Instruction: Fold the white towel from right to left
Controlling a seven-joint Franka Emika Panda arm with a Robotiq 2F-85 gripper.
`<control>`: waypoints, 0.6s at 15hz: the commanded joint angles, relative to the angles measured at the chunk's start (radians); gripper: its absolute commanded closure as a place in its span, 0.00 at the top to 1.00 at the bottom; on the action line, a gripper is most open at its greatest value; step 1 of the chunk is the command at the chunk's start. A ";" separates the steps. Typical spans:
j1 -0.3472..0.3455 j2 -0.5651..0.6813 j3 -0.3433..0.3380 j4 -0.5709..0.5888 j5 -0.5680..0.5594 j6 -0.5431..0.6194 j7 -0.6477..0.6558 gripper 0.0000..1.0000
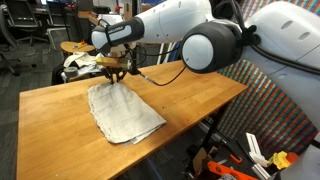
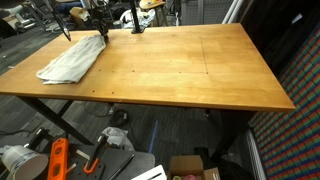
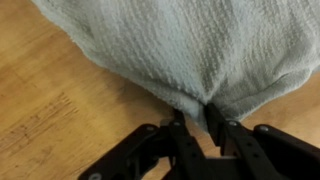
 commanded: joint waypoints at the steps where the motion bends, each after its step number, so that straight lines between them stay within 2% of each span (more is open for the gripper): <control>1: -0.052 0.009 0.042 0.050 0.074 0.008 -0.015 0.62; 6: -0.072 -0.092 0.082 -0.064 0.082 0.141 -0.103 1.00; 9: -0.061 -0.159 0.084 -0.144 0.060 0.174 -0.157 1.00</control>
